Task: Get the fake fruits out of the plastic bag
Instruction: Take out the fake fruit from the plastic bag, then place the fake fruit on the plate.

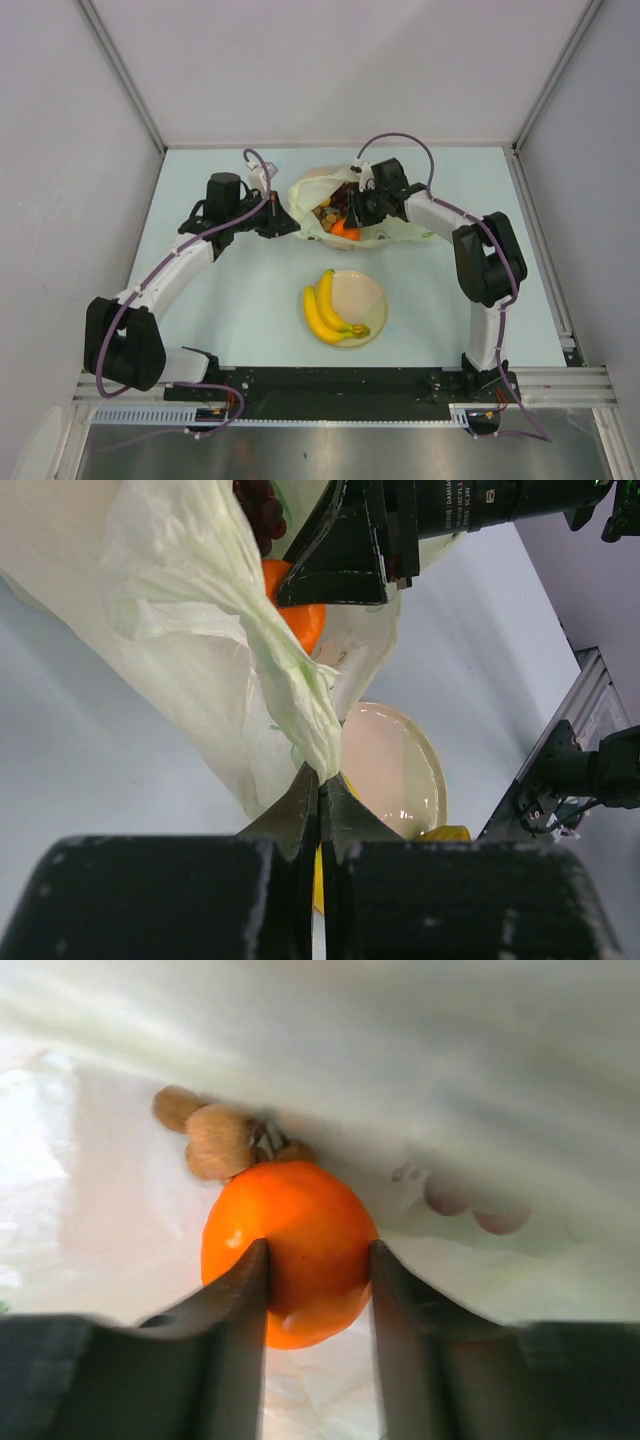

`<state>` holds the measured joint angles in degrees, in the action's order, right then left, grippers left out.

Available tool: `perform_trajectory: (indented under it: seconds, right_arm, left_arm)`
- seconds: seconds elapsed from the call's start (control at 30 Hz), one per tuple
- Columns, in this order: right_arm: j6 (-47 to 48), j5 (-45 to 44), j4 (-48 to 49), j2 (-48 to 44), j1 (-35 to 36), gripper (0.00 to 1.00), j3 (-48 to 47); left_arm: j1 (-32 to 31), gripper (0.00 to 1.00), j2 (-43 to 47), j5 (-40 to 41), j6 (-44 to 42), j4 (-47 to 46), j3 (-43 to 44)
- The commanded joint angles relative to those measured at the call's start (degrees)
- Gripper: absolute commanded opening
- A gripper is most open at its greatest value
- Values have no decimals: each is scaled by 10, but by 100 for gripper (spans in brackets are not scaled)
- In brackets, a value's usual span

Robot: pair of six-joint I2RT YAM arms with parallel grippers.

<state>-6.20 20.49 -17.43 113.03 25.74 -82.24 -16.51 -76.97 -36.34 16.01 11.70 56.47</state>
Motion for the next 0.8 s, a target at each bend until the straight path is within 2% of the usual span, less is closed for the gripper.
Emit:
perform_trajectory:
  seconds: [0.0,0.1,0.23,0.37,0.43,0.57,0.77]
  right_arm:
    - [17,64,28,-20,0,30,-3]
    - [31,70,24,-49,-6,35,-3]
    - [57,91,12,-110,-16,28,1]
    - [58,137,14,-174,-39,25,8]
    - [91,162,-12,-206,-39,24,10]
    - [128,239,-66,-251,-30,24,58]
    - [109,262,-70,-316,-17,28,174]
  left_arm:
    - [-4,1,10,-5,-3,-11,12]
    - [-4,1,12,-4,-5,-11,11]
    - [-4,0,15,-1,-8,-12,6]
    - [-4,1,8,-3,-6,-13,5]
    - [-4,1,4,-4,-5,-12,7]
    - [-4,1,-7,-7,-6,-4,24]
    - [-8,1,-10,-1,-12,-4,36]
